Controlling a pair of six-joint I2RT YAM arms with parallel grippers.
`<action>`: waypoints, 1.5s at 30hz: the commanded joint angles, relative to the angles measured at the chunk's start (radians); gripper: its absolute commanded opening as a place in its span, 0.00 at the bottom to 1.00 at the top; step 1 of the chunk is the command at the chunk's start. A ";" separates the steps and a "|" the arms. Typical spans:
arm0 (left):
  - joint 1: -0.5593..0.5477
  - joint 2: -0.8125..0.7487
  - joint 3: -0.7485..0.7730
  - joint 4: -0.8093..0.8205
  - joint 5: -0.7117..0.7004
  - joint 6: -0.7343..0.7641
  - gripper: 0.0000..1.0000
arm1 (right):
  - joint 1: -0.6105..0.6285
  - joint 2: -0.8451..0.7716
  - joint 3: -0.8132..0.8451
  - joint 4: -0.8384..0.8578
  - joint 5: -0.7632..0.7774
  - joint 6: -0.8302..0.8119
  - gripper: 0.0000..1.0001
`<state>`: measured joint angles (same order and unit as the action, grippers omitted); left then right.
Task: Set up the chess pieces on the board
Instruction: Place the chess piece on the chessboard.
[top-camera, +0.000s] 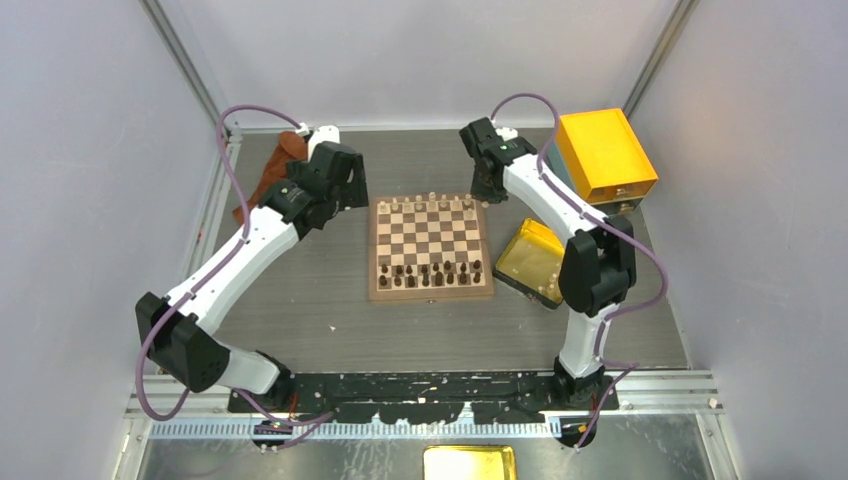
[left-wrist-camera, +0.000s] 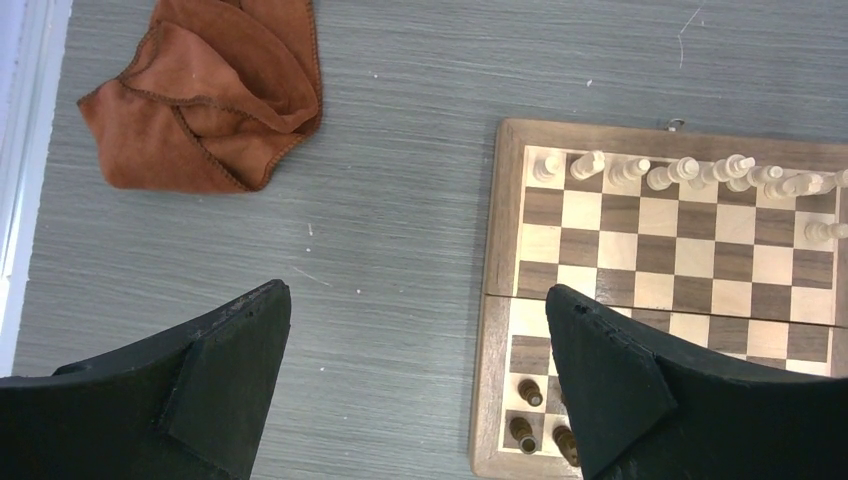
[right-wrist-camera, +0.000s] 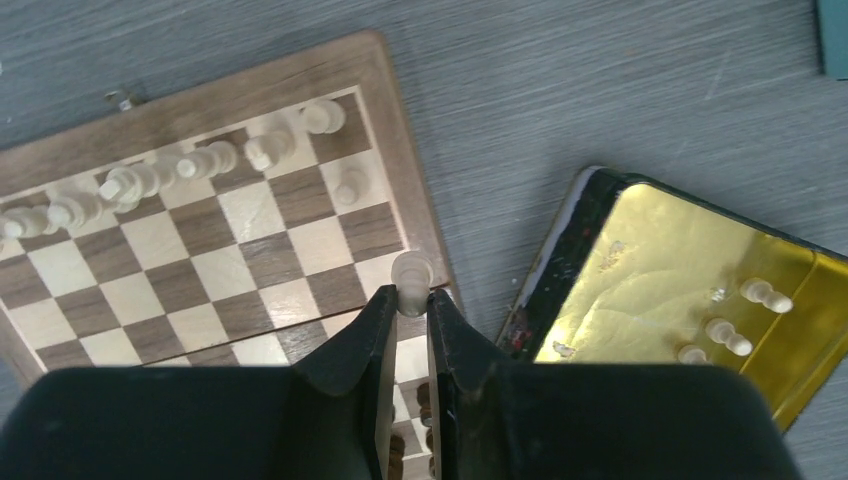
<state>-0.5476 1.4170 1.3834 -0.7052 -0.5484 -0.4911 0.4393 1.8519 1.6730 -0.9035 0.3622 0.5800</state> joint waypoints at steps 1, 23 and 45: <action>-0.003 -0.053 -0.005 0.055 -0.010 0.011 0.99 | 0.043 0.039 0.094 -0.061 -0.018 -0.024 0.01; -0.005 -0.060 -0.014 0.067 -0.003 0.013 0.99 | 0.092 0.230 0.239 -0.093 -0.085 -0.045 0.01; -0.004 -0.040 -0.018 0.082 0.002 0.022 0.99 | 0.074 0.295 0.220 0.008 -0.110 -0.057 0.01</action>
<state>-0.5495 1.3891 1.3682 -0.6773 -0.5442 -0.4843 0.5224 2.1441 1.8721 -0.9386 0.2588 0.5339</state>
